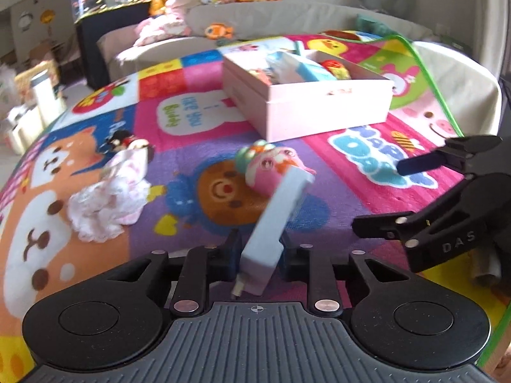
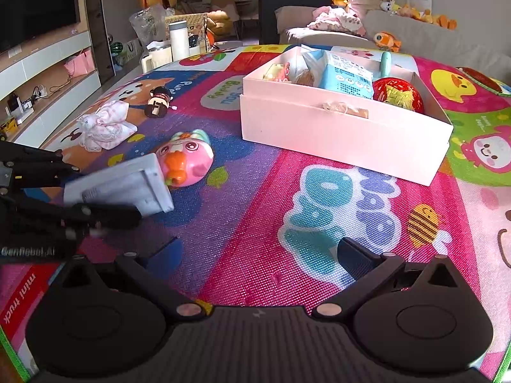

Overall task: Organize objects
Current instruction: 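Carry the white charger into the pink box and open the left tool, then grasp the pink pig toy with the right tool and drop it into the box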

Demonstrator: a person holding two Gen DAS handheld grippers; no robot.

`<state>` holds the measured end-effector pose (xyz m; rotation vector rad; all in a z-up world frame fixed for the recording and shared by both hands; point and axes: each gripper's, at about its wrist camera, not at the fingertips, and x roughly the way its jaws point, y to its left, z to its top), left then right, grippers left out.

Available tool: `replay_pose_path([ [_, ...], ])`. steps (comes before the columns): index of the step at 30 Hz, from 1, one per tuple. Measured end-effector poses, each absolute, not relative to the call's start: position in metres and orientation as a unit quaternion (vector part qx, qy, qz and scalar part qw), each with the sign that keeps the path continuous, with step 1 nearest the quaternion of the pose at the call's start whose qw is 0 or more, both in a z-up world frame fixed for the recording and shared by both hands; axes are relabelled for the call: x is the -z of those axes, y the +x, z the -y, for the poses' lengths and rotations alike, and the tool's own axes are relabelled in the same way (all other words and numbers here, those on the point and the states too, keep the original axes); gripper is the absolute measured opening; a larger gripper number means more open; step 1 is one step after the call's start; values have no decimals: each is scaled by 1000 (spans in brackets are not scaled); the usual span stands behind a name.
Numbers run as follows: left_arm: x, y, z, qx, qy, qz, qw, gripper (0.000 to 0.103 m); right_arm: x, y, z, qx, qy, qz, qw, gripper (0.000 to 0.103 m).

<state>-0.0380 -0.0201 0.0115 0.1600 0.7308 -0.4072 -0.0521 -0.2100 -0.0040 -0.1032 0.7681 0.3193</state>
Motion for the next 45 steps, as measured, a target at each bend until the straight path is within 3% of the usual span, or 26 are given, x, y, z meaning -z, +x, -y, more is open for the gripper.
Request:
replay_pose_path([
  [20, -12, -57, -38, 181, -11, -362, 915, 21, -27, 0, 158, -208, -10, -352, 912, 100],
  [23, -13, -56, -41, 176, -28, -364, 914, 21, -18, 24, 135, -208, -35, -386, 898, 73],
  [24, -15, -58, -41, 172, -28, -362, 916, 21, -16, 28, 130, -211, -44, -399, 891, 55],
  [25, -17, -60, -41, 171, -26, -357, 918, 21, -15, 27, 128, -210, -53, -406, 888, 49],
  [31, -51, -58, -32, 206, -44, -306, 929, 20, -50, -30, 181, -218, -42, -359, 907, 47],
  [37, -99, -14, 25, 247, -21, -248, 937, 20, -83, -66, 260, -147, -14, -299, 943, 47],
  [45, -138, 61, 69, 261, -95, -200, 940, 21, -69, -56, 300, -107, 21, -299, 948, 47],
])
